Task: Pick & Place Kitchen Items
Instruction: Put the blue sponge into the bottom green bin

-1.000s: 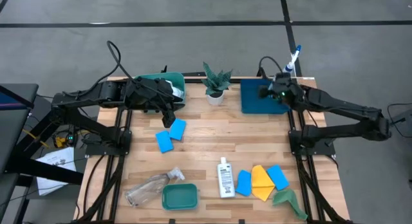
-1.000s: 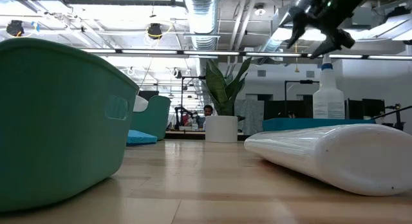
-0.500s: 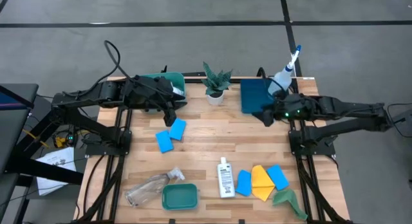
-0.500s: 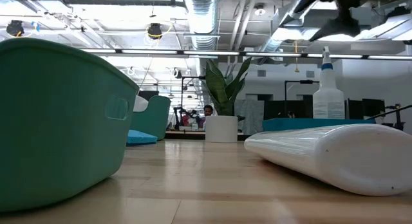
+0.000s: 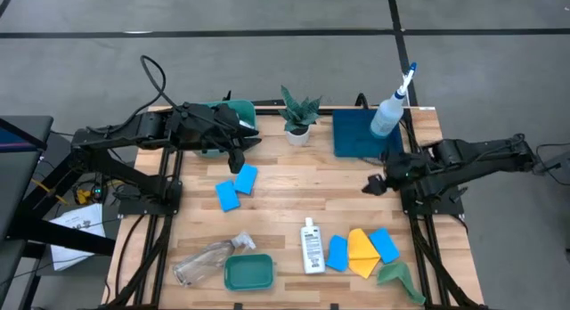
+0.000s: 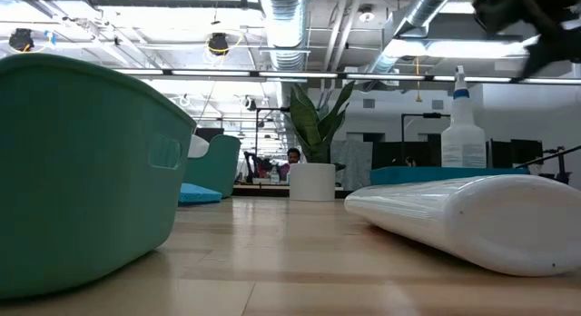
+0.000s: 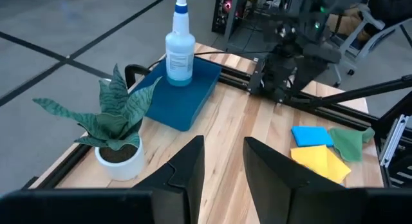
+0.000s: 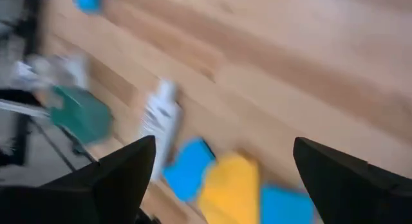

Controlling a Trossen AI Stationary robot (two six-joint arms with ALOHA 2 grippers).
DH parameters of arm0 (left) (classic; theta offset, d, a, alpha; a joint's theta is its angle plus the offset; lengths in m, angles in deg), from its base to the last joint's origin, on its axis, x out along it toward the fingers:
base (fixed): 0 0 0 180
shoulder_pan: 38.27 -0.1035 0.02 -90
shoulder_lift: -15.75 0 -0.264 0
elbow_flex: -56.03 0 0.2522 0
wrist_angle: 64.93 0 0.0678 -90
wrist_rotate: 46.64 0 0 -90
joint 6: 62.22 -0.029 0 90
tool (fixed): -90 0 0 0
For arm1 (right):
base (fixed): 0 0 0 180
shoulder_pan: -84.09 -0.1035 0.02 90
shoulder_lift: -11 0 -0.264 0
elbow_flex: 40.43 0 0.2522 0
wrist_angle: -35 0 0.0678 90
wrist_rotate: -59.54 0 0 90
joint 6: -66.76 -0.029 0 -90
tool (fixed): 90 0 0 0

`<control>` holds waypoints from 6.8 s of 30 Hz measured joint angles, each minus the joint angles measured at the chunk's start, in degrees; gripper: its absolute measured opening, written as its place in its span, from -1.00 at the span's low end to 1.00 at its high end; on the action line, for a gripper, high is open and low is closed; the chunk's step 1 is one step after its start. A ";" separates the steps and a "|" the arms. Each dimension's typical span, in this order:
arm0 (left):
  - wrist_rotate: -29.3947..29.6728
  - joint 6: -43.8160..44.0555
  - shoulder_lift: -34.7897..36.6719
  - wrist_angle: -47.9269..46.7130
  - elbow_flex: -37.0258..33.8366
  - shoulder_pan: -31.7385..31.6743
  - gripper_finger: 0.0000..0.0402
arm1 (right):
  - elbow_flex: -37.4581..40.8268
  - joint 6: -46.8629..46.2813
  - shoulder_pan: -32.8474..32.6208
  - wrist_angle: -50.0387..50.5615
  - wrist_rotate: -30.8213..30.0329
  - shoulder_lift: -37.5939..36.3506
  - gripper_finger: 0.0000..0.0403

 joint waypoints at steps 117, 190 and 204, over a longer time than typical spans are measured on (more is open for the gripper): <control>-4.50 31.88 -8.62 54.97 -31.91 1.74 -0.48 | 11.30 -28.87 -17.77 -4.40 -18.87 11.27 -1.00; -0.72 46.42 -9.03 42.18 -31.89 6.59 -0.48 | 32.41 3.24 9.61 -47.61 3.19 7.81 -1.00; -8.56 57.08 -23.10 59.88 -31.72 1.22 -0.26 | 32.39 3.54 11.22 -51.06 3.10 7.81 -1.00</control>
